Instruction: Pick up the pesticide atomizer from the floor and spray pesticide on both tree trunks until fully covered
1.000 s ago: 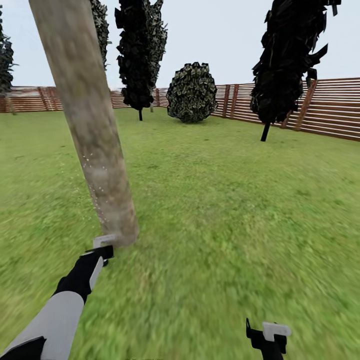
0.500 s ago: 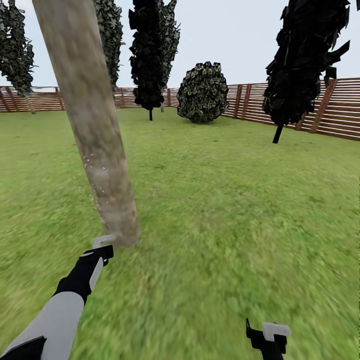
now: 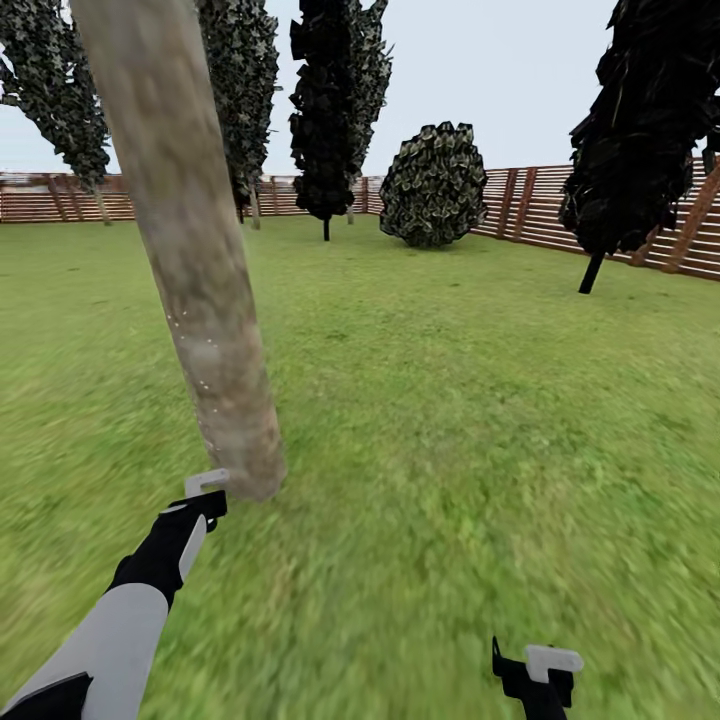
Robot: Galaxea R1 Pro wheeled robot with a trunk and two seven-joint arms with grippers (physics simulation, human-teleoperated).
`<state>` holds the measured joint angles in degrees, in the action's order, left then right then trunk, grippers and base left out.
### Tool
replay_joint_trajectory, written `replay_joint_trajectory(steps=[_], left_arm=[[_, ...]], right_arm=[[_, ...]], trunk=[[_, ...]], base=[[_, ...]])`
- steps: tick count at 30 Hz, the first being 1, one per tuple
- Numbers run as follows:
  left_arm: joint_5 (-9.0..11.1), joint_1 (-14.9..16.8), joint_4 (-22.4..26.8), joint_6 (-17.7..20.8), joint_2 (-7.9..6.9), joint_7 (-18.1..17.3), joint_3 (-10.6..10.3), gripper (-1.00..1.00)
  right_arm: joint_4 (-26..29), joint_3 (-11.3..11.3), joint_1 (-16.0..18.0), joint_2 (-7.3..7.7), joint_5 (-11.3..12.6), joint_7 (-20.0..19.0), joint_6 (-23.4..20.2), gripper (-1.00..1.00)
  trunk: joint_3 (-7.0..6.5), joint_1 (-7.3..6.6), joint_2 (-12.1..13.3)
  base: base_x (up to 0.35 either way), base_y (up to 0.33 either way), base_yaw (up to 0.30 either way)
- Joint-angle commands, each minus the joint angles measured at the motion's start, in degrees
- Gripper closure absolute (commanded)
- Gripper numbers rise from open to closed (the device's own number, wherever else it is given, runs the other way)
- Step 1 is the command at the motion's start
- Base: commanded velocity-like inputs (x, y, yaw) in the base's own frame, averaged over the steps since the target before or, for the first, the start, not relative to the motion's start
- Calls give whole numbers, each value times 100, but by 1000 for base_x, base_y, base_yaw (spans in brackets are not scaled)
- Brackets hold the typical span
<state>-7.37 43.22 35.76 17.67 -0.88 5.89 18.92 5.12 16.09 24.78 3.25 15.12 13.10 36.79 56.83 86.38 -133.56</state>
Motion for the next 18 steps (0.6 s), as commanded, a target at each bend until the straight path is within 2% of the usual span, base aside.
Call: replay_joint_trajectory(steps=[1,8,18], left_arm=[[-1,1,1,0,0,0,0,100],[-1,1,1,-5,0,0,-2,100],[-1,-1,-1,-1,0,0,-2,100]], right_arm=[[2,-2,0,0,0,0,-3,-100],[-2,0,0,0,0,0,0,-100],[0,0,0,0,0,0,-1,-100]], trunk=[[0,0,0],[0,0,0],[0,0,0]], base=[[42,-225,2],[7,-263,16],[30,-271,251]])
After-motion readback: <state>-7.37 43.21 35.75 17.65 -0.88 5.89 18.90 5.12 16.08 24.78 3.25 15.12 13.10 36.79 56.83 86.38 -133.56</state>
